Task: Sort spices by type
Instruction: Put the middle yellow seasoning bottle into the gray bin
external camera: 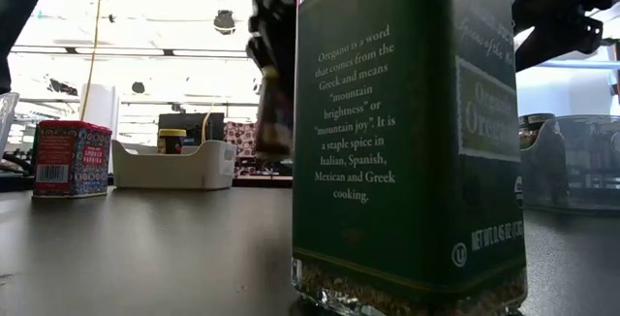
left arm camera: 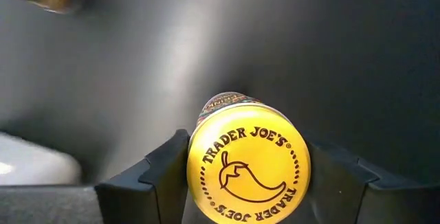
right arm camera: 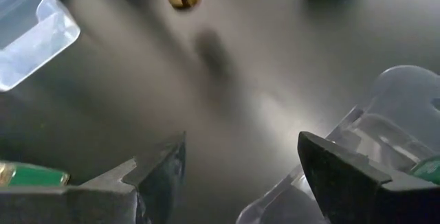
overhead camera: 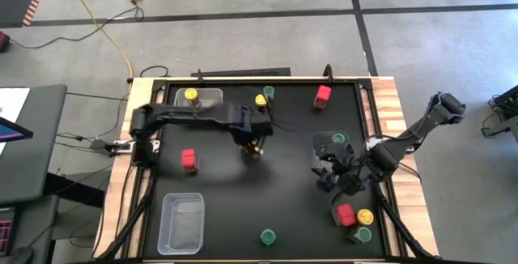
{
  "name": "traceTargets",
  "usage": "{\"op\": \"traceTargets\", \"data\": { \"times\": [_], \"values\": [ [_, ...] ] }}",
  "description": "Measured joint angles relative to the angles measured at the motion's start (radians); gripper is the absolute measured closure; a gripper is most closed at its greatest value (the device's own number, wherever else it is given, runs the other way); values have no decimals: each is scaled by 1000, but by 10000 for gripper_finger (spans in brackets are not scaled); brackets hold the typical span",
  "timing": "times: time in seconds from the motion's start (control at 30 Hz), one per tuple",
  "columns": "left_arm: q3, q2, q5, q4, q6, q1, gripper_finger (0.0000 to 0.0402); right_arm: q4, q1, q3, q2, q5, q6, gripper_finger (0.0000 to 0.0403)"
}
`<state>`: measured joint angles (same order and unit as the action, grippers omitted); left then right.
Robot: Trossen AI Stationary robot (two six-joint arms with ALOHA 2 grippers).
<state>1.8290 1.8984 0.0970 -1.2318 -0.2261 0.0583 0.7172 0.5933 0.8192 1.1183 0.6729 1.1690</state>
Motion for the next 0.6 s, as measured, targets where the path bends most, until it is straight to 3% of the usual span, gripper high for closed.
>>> {"op": "traceTargets", "data": {
  "times": [0.23, 0.43, 0.6],
  "values": [
    [0, -158, 79, -88, 256, 160, 179, -33, -74, 0, 0, 0, 2, 97],
    [0, -254, 12, -108, 409, 382, 179, -70, -148, 0, 0, 0, 8, 97],
    [-36, -258, -95, -117, 504, 552, 179, -78, -220, 0, 0, 0, 9, 97]
  ]
}}
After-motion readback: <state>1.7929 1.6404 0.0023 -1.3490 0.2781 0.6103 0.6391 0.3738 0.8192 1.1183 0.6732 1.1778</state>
